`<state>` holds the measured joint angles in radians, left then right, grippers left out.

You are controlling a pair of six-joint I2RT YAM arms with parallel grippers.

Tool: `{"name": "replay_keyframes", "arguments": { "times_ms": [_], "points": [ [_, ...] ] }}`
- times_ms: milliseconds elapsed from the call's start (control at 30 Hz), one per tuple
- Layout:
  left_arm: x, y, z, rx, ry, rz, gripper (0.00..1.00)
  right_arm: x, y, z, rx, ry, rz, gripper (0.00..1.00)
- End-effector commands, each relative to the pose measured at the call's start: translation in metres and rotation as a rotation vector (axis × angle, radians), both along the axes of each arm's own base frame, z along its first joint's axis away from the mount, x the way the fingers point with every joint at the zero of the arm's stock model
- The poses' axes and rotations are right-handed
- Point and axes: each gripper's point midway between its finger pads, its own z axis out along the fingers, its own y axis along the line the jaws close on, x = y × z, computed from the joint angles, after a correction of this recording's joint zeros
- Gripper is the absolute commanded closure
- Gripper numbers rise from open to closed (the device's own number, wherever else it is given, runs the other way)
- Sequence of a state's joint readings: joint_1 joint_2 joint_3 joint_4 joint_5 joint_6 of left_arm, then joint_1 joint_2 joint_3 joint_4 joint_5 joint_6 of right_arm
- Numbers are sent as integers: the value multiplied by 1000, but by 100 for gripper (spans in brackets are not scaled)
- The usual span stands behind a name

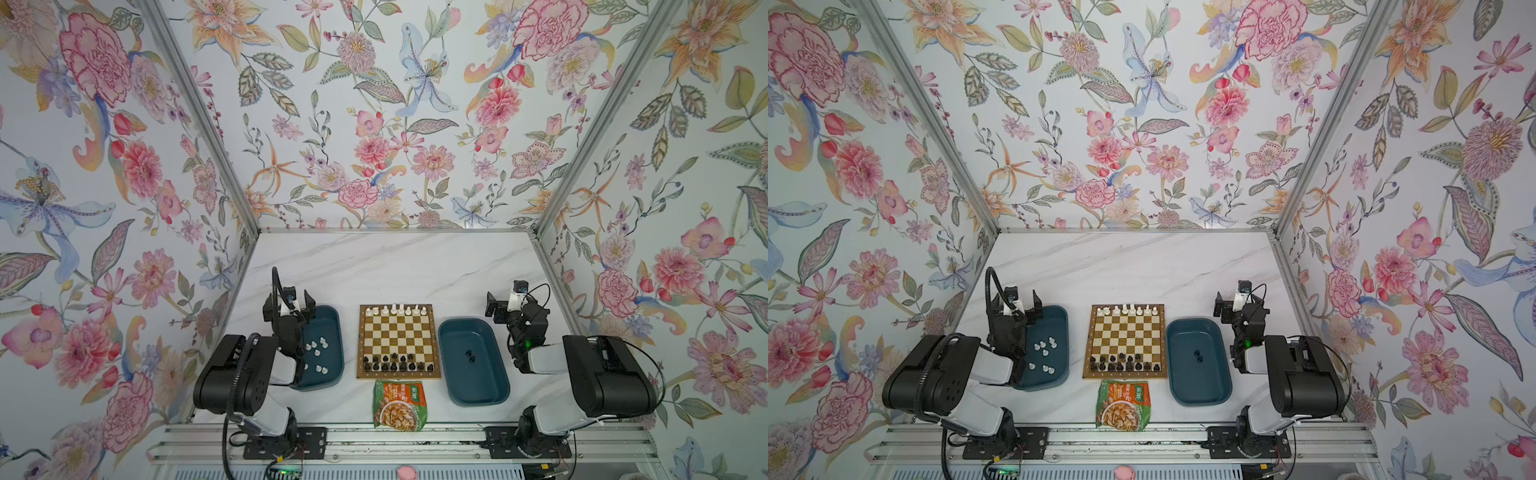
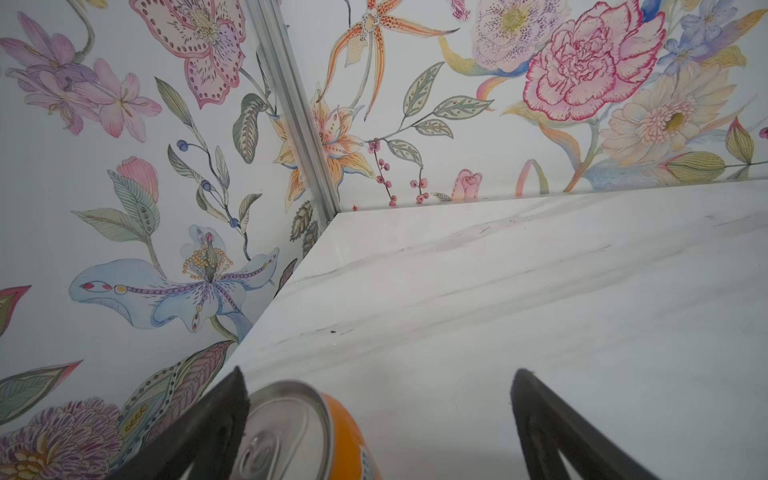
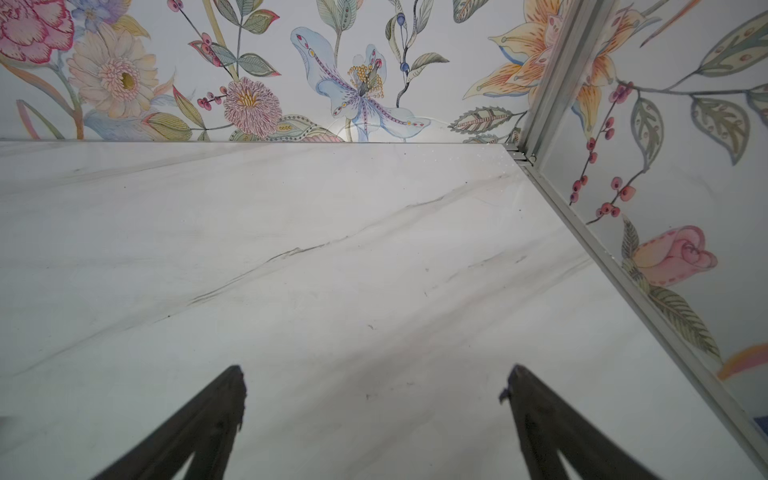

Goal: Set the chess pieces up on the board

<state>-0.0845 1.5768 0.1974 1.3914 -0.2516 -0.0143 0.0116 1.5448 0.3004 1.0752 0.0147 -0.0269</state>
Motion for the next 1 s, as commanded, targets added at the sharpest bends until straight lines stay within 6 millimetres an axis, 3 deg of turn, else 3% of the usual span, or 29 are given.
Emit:
{"name": "replay_keyframes", "arguments": {
  "times_ms": [0,967],
  "points": [
    [2,-1,8,1,-29,3,1,1,0,3,-10,-14,0,1],
    [5,-2,6,0,-16,-1,1,2,0,2,0,-9,4,1]
  ]
}}
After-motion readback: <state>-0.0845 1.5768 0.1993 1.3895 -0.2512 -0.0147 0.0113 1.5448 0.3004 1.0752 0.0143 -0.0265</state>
